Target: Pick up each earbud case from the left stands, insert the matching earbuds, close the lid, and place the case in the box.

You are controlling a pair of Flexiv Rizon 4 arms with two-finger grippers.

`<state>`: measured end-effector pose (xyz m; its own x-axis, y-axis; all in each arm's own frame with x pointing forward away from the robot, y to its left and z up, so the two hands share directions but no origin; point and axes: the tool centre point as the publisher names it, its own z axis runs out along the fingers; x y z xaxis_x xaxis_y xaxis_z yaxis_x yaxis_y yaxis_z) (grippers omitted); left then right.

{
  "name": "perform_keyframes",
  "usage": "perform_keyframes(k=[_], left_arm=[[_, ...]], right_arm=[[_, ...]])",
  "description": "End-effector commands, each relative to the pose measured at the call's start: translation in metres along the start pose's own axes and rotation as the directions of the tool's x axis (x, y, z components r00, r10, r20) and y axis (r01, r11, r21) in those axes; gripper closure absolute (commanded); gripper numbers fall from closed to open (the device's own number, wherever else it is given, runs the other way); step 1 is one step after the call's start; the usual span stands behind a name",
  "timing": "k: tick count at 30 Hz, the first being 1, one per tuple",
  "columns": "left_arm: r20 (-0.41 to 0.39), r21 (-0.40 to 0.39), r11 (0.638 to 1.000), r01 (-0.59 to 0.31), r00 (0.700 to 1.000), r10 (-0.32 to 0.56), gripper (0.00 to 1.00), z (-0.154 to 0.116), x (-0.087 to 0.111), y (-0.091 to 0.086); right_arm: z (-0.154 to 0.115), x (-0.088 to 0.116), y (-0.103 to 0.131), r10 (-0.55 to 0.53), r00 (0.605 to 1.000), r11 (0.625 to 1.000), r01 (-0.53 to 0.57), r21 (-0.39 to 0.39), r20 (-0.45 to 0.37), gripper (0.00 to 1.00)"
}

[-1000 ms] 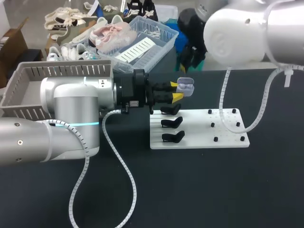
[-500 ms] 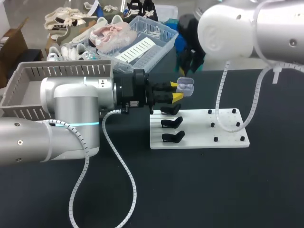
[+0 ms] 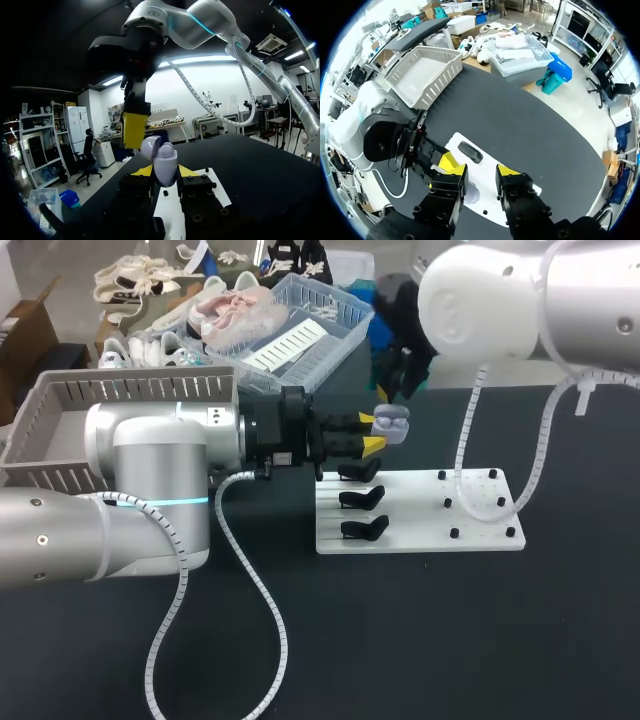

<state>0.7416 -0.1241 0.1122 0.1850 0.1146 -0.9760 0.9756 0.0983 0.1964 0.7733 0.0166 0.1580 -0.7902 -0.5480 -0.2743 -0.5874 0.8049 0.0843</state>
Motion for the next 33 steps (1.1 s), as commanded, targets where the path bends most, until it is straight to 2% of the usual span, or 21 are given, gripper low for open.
perform_keyframes(k=[1, 18, 31, 33], left_arm=[[0.001, -0.005, 1.0, -0.001, 1.0, 0.002, 1.0, 0.0, 0.0, 0.0], [0.001, -0.005, 1.0, -0.001, 1.0, 0.002, 1.0, 0.0, 0.0, 0.0], [0.001, -0.005, 1.0, -0.001, 1.0, 0.002, 1.0, 0.0, 0.0, 0.0], [-0.01, -0.022, 1.0, -0.014, 1.0, 0.014, 1.0, -0.01, -0.002, 0.003]], right_arm=[[-0.002, 0.009, 0.001, 0.009, 1.0, 1.0, -0.009, -0.001, 0.02, 0.67], [-0.004, 0.015, 0.004, 0.031, 0.999, 0.999, -0.03, -0.027, 0.043, 0.66], [-0.017, 0.032, -0.015, 0.099, 0.992, 0.995, -0.098, -0.021, 0.08, 0.65], [-0.017, 0.035, -0.018, 0.112, 0.991, 0.994, -0.11, -0.021, 0.078, 0.65]])
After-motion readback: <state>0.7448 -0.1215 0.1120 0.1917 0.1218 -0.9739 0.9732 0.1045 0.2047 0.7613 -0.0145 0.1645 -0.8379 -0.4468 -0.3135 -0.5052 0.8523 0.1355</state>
